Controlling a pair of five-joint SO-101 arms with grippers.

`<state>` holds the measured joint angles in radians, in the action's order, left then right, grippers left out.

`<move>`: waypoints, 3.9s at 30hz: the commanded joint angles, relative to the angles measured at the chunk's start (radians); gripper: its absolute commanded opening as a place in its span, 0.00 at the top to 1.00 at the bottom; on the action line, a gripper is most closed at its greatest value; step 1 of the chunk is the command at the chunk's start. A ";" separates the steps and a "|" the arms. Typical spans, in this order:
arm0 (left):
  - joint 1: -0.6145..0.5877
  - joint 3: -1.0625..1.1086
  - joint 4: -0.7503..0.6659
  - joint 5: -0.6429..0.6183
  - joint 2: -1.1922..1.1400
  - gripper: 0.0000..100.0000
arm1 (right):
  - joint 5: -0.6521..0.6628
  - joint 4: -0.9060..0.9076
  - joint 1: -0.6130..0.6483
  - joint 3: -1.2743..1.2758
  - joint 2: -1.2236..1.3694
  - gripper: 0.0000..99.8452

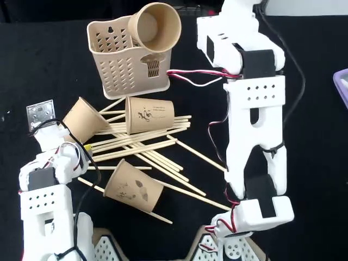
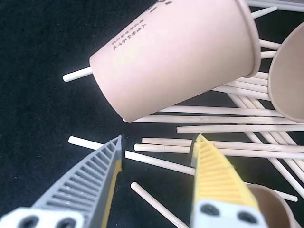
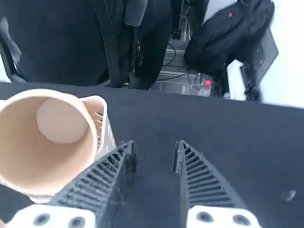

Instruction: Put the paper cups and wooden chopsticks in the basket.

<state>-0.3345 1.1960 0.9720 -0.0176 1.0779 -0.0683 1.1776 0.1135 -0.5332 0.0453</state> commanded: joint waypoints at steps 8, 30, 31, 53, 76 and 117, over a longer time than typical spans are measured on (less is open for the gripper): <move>0.012 -0.002 -0.018 0.000 0.012 0.76 | 0.124 -0.028 0.083 0.033 -0.031 0.85; 0.064 -1.090 -0.003 -0.238 -0.519 0.75 | 0.155 0.087 -0.143 0.303 -0.035 0.85; 0.081 -1.162 0.011 -0.238 -0.601 0.75 | 0.153 0.075 -0.143 0.329 -0.035 0.85; 0.199 -2.253 0.345 -0.236 -1.657 0.76 | 0.086 -0.393 -0.152 0.823 -0.035 0.85; 0.237 -2.350 0.535 -0.037 -1.729 0.97 | 0.087 -0.382 -0.152 0.783 -0.054 0.85; 0.231 -2.381 0.589 -0.074 -1.765 0.97 | 0.276 -0.829 0.192 0.906 -0.472 0.99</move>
<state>-0.1074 -1.1792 1.5459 -0.0806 -0.6928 0.2064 0.4058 0.2900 0.3782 -0.3874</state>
